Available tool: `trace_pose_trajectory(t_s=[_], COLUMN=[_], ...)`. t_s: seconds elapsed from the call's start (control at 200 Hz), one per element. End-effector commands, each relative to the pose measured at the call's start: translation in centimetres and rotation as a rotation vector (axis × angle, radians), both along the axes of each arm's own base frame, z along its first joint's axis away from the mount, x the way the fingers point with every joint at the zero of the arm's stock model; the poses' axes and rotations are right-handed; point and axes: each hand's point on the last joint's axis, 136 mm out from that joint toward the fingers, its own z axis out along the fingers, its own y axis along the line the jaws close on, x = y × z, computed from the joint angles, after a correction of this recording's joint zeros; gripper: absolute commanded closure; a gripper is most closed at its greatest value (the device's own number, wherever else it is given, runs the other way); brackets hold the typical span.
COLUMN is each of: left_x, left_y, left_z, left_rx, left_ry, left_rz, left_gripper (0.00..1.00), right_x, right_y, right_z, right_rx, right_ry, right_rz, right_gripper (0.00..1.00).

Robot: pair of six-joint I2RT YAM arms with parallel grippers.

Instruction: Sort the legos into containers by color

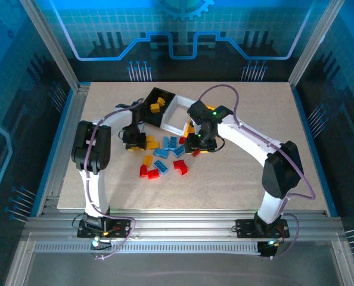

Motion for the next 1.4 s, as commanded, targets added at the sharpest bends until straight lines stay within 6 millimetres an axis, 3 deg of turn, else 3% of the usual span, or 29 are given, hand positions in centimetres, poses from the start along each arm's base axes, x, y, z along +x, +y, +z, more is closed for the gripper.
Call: trace_pose_trajectory(t_s=[0.0,0.185,0.52,0.66,0.81,0.91,1.026,1.116,1.236,1.396], left_x=[0.9,2.2,2.9,2.4,2.9,4.8,8.8,12.1,15.8,18.5], left_y=[0.7,0.7,0.4,0.6,0.2,-0.9,-3.0,-4.1,-4.9,-5.8], left_z=[0.4,0.1,0.6,2.2,6.0,9.4,13.3,15.1,14.8,13.5], left_rx=[0.037,0.023,0.011,0.011,-0.077,-0.201,-0.353,-0.434,-0.459,-0.434], left_ry=[-0.012,-0.017,-0.025,-0.042,-0.118,-0.199,-0.300,-0.360,-0.391,-0.400], left_rz=[-0.030,-0.019,-0.016,0.003,0.082,0.150,0.222,0.278,0.325,0.321], left_gripper=[0.55,0.57,0.77,0.78,0.78,0.78,0.78,0.77,0.77,0.77], right_x=[-0.2,-0.1,0.3,0.3,0.2,0.2,0.2,0.3,0.3,0.1], right_y=[0.1,0.1,0.6,0.6,0.2,-0.3,-0.8,-1.1,-1.6,-2.7], right_z=[0.4,0.5,0.6,0.4,0.2,0.1,0.1,0.2,0.4,0.5], right_rx=[-0.005,-0.007,-0.002,-0.003,-0.007,-0.005,-0.004,-0.002,-0.004,-0.024], right_ry=[0.003,0.004,0.005,0.006,0.007,0.007,0.004,-0.001,-0.007,-0.021], right_rz=[0.007,0.009,0.017,0.018,0.013,0.005,-0.005,-0.011,-0.022,-0.033], right_gripper=[0.42,0.42,0.42,0.42,0.42,0.42,0.42,0.42,0.42,0.42])
